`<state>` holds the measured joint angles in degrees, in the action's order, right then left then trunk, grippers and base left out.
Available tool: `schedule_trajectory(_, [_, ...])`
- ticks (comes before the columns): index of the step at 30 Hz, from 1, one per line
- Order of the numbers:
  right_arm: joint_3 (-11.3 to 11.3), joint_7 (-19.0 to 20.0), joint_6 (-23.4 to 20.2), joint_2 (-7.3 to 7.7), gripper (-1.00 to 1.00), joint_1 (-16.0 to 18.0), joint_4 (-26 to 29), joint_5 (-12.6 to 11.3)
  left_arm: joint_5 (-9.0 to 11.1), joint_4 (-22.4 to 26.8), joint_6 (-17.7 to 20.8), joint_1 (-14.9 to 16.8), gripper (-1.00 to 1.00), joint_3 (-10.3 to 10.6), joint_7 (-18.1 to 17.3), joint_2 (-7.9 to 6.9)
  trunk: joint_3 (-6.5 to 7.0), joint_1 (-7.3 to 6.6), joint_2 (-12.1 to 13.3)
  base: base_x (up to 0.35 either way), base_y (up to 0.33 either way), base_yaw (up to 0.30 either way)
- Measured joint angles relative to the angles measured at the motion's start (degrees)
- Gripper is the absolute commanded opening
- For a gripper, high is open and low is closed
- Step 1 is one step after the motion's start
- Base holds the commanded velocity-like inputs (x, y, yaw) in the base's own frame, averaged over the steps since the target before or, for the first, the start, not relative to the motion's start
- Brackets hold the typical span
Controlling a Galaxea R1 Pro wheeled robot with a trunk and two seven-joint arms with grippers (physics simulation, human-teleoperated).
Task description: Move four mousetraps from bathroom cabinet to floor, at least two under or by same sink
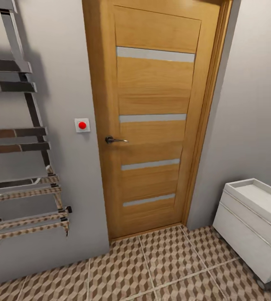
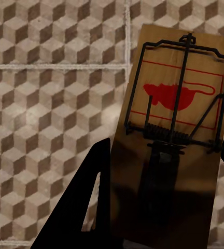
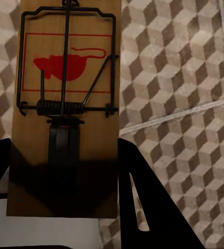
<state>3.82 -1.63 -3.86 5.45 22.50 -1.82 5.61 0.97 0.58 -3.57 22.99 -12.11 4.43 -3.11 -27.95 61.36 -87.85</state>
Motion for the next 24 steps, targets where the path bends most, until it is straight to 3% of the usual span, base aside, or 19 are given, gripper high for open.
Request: schedule_trajectory(24, [0.0, 0.0, 0.0, 0.0, -1.0, 0.0, 0.0, 0.0, 0.0, -0.1, -0.1, 0.0, -1.0, 0.0, 0.3, 0.2, 0.0, 0.0, 0.0, 0.0, 0.0, -0.298])
